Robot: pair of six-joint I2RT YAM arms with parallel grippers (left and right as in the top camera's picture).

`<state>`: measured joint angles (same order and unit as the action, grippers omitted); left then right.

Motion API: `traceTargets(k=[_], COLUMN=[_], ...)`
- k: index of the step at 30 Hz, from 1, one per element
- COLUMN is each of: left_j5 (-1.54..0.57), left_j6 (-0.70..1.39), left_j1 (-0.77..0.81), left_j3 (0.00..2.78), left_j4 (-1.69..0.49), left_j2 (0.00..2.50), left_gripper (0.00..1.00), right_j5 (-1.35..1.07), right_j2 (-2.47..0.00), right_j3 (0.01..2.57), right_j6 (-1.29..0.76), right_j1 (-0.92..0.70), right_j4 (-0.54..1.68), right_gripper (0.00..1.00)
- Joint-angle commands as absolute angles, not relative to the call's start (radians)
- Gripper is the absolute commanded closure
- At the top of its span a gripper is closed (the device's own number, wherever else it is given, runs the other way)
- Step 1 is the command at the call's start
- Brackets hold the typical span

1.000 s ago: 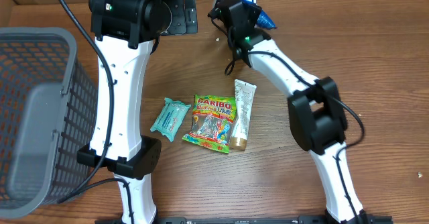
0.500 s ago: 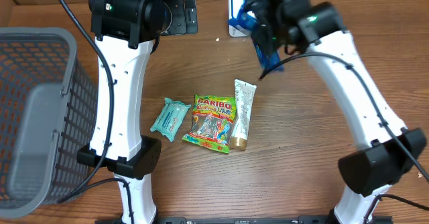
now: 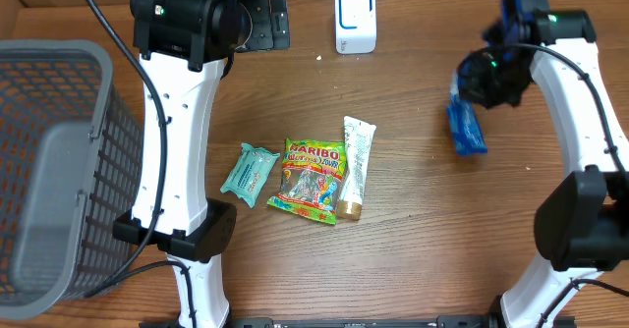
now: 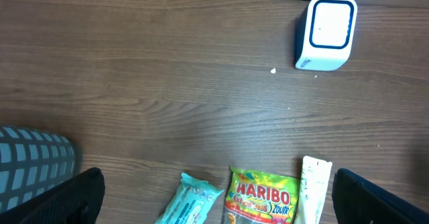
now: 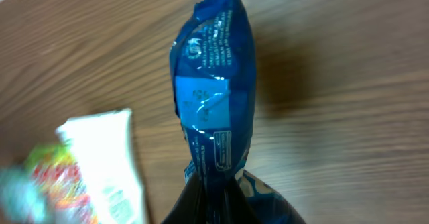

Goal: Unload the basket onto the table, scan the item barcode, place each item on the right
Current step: 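Move the blue bar right and place it on the table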

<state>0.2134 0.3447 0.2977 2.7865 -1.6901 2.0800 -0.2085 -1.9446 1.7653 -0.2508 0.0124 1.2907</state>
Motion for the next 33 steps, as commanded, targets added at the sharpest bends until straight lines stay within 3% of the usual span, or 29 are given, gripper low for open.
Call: traceTargets(k=[1,7,13,17,19,21,24,33], left_j5=[0.209,0.209,0.209,0.209,0.209,0.209,0.209,0.209], left_j6=[0.363,0.363,0.363,0.363,0.363,0.363,0.363,0.363], left_j1=[0.302,0.302,0.302,0.302,0.302,0.302,0.302,0.302], left_j3=[2.782,2.782,2.782,2.782,2.782,2.782,2.782,2.782], left_j4=[-1.689,-1.689,-1.689,-1.689,-1.689,-1.689,-1.689,-1.689], left_j2=[2.089,2.089,2.089,2.089,2.089,2.089,2.089,2.089], left_gripper=[0.00,0.00,0.00,0.00,0.00,0.00,0.00,0.00], right_j5=[-0.177,-0.180,-0.176,-0.180,-0.217,-0.242,-0.241,-0.376], right_j2=[-1.940,-1.940,-1.940,-1.940,-1.939,-1.939,-1.939,-1.885], right_j3=[1.621,1.400,1.370,1.370,1.377,1.394,1.448,1.673], right_j6=[-0.374,-0.407,-0.416,-0.412,-0.368,-0.329,-0.313,-0.253], right_j1=[0.080,0.218,0.380,0.448,0.470,0.479,0.478,0.304], right_j4=[1.209,1.041,1.018,1.023,1.040,1.066,1.126,1.261], right_gripper=[0.96,0.96,0.96,0.69,0.41,0.22,0.14,0.17])
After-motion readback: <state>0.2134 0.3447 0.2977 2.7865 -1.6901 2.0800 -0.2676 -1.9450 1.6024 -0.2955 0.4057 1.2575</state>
